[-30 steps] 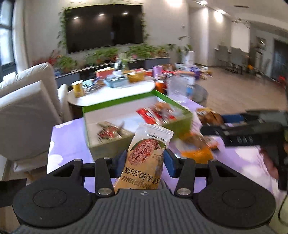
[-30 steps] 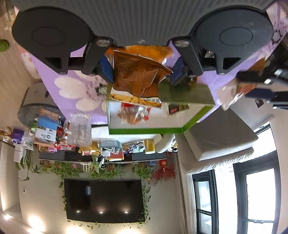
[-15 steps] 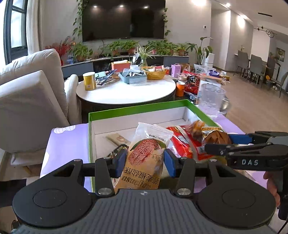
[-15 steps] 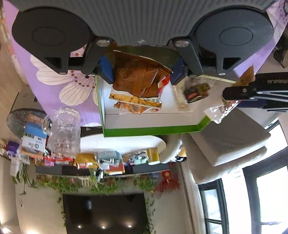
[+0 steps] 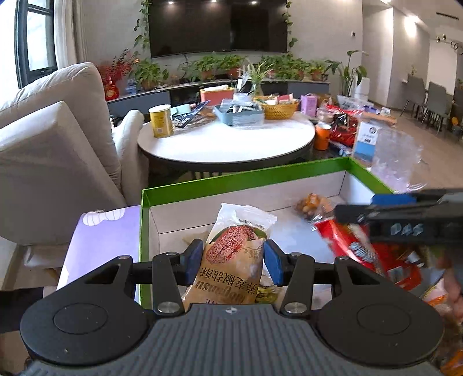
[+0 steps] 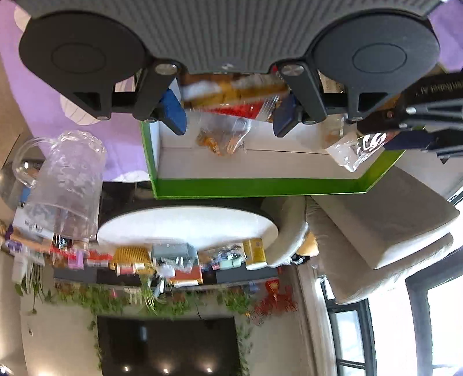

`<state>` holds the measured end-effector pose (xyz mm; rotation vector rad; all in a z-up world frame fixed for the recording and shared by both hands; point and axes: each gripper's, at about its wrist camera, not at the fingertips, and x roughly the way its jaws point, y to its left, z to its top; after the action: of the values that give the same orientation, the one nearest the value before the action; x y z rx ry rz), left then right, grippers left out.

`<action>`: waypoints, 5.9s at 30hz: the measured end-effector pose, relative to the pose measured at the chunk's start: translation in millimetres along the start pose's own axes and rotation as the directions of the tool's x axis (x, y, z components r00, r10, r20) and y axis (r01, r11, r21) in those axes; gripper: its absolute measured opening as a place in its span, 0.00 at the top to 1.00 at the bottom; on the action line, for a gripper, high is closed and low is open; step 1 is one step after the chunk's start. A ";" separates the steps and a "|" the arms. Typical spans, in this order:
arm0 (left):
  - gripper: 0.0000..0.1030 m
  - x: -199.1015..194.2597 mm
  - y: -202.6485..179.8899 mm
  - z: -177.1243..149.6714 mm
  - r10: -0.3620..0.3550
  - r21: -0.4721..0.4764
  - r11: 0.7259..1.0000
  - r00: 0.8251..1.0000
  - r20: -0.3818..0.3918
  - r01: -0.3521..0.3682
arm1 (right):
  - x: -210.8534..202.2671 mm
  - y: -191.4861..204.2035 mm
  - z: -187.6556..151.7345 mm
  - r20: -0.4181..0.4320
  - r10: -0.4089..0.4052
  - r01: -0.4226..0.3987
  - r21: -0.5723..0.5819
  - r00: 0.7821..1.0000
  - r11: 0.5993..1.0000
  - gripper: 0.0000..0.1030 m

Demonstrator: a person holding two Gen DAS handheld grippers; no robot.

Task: Organize snacks
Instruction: 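Open the left gripper over the green box while the right drops the brown packet in, then grasp a clear cookie bag with the left gripper while the right grasps a dark snack bag, then drop the cookie bag and dark snack bag into the green box with both grippers, then grasp a red candy packet with the left gripper while the right grasps an orange cake block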

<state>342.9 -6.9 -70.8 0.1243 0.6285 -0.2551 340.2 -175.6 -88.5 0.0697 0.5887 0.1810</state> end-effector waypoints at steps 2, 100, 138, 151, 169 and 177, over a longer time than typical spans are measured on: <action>0.53 -0.9 -0.9 -4.4 -0.001 0.025 1.000 1.000 -0.002 0.001 | -8.3 -1.4 -2.4 0.018 -0.002 0.002 0.000 1.000 1.000 0.30; 0.63 -190.2 21.5 -162.2 -0.115 -0.106 0.988 0.992 -0.054 0.109 | -138.9 109.6 -157.4 -0.170 0.271 -0.295 -0.133 0.947 0.946 0.30; 0.63 -71.7 6.1 -6.1 -0.072 -0.048 0.996 0.992 0.104 0.077 | -68.8 41.2 -9.2 0.121 0.083 -0.076 -0.055 0.989 0.996 0.58; 0.46 -19.2 -6.9 -6.6 0.020 0.030 0.999 0.998 0.066 -0.022 | -42.0 10.6 -7.5 0.140 -0.049 0.042 0.057 0.989 0.998 0.45; 0.44 -95.4 -12.9 -7.6 0.060 0.012 0.998 0.987 0.151 -0.063 | -105.6 25.2 -22.7 0.162 -0.018 0.025 -0.038 0.987 0.999 0.43; 0.44 -138.2 -12.7 -38.7 0.033 -0.007 0.999 0.988 0.153 -0.032 | -130.4 29.0 -56.9 0.121 0.011 -0.001 -0.080 0.993 0.997 0.43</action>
<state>209.9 15.7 -20.1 0.1090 0.4742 -0.2290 197.6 -171.0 -61.1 0.0049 0.4594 0.2044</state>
